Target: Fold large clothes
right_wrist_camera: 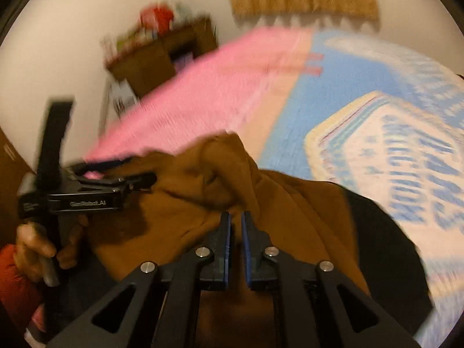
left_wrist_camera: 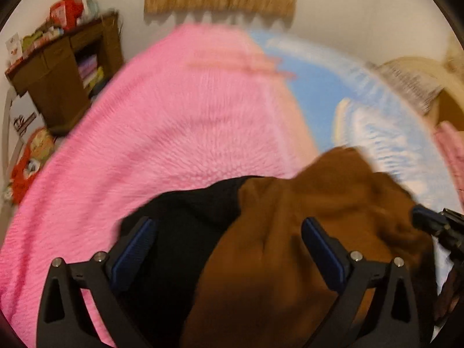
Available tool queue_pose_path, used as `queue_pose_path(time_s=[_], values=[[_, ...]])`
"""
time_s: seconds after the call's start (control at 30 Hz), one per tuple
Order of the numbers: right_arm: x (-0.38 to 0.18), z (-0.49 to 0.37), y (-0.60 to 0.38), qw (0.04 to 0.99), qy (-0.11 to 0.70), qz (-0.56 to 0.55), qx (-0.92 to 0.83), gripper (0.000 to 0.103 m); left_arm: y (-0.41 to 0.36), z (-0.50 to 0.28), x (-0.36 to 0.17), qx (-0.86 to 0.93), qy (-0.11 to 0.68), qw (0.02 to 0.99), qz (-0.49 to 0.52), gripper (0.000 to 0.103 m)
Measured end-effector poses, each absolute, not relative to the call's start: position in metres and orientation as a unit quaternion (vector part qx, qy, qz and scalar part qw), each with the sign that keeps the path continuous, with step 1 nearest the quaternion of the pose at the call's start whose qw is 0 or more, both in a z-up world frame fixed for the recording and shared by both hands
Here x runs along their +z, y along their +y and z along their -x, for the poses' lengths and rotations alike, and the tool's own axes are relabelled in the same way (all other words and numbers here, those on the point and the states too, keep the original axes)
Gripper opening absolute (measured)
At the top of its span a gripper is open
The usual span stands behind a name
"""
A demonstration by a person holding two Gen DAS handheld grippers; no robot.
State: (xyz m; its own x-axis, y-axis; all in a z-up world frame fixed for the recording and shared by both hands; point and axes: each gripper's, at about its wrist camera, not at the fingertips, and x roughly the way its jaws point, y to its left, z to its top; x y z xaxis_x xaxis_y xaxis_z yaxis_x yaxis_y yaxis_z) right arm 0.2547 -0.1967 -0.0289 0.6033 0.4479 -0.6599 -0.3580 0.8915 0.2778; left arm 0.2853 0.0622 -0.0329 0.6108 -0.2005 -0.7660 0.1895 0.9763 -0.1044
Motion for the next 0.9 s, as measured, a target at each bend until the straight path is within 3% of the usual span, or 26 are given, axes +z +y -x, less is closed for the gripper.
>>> queue_pose_path(time_s=[0.4, 0.63, 0.67, 0.73, 0.77, 0.8, 0.9], values=[[0.109, 0.120, -0.367, 0.972, 0.185, -0.101, 0.108, 0.008, 0.254, -0.008, 0.040, -0.116, 0.241, 0.958, 0.106, 0.103], [0.159, 0.253, -0.373, 0.976, 0.108, -0.076, 0.176, 0.009, 0.275, 0.068, 0.076, -0.143, 0.194, 0.966, 0.088, 0.103], [0.155, 0.256, -0.366, 0.975, 0.115, -0.071, 0.176, 0.014, 0.271, 0.075, 0.074, -0.151, 0.194, 0.966, 0.084, 0.103], [0.136, 0.259, -0.356, 0.974, 0.134, -0.077, 0.166, 0.056, 0.264, 0.089, 0.061, -0.156, 0.199, 0.965, 0.071, 0.103], [0.116, 0.255, -0.349, 0.973, 0.144, -0.088, 0.156, 0.095, 0.257, 0.092, 0.050, -0.154, 0.205, 0.964, 0.065, 0.103], [0.100, 0.252, -0.344, 0.972, 0.149, -0.095, 0.156, 0.101, 0.251, 0.093, 0.038, -0.152, 0.217, 0.963, 0.059, 0.103], [0.042, 0.227, -0.330, 0.955, 0.225, -0.118, 0.152, 0.101, 0.228, 0.088, -0.006, -0.148, 0.283, 0.947, 0.038, 0.103]])
